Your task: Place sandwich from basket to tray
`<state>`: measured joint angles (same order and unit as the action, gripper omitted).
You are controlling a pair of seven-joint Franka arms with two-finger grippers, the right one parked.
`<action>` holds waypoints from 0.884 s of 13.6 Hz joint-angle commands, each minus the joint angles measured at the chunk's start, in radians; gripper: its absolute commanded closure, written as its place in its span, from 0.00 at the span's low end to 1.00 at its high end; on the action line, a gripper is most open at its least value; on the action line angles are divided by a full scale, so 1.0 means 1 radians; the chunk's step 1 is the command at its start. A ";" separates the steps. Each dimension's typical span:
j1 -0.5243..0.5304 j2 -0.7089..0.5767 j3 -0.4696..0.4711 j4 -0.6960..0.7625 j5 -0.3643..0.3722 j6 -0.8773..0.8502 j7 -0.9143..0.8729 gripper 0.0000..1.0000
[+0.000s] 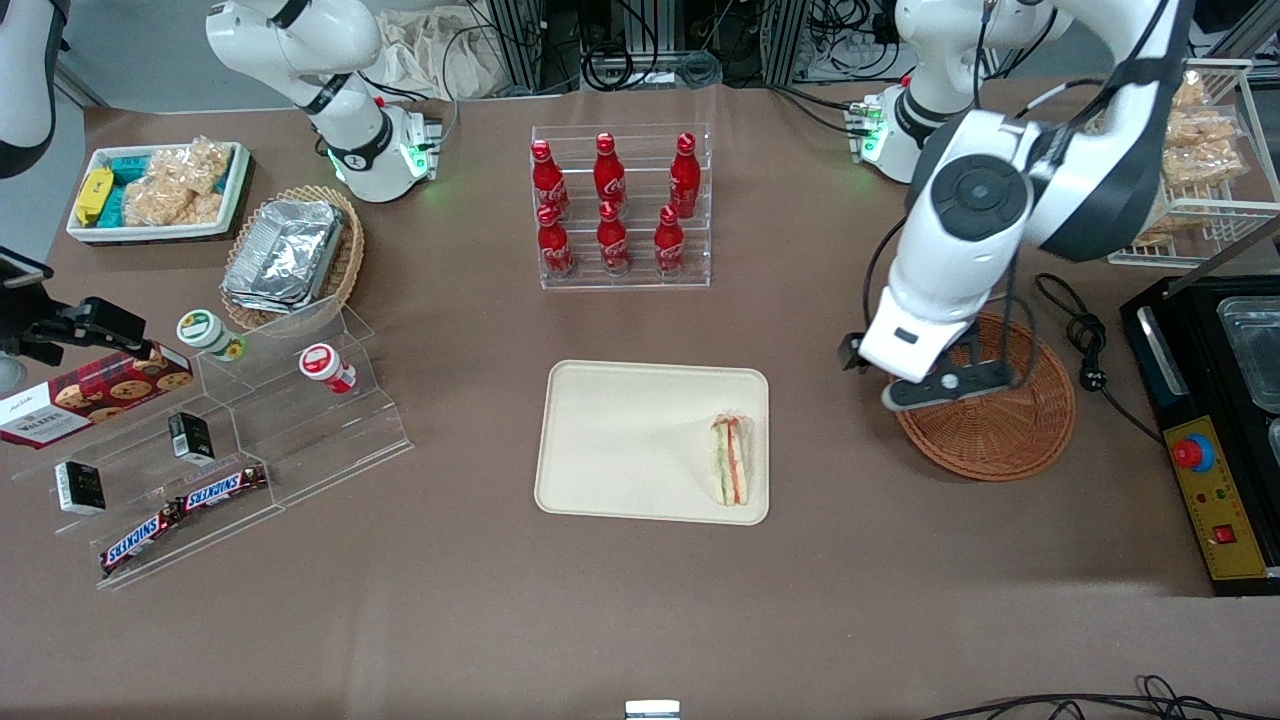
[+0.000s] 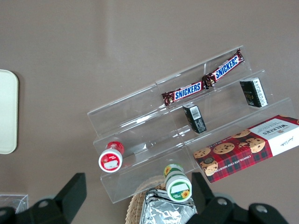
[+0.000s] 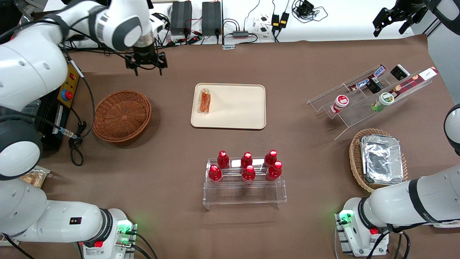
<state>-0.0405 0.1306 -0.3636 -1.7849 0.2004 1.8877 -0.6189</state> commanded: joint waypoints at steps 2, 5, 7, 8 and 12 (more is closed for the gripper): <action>0.134 -0.078 -0.005 -0.018 -0.117 -0.068 0.204 0.01; 0.211 -0.101 -0.003 -0.005 -0.134 -0.125 0.362 0.01; 0.235 -0.115 -0.002 -0.004 -0.134 -0.148 0.442 0.01; 0.235 -0.117 0.008 -0.002 -0.131 -0.156 0.453 0.01; 0.235 -0.112 0.021 0.027 -0.130 -0.185 0.464 0.01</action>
<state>0.1886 0.0329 -0.3496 -1.7701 0.0800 1.7312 -0.1794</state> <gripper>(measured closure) 0.004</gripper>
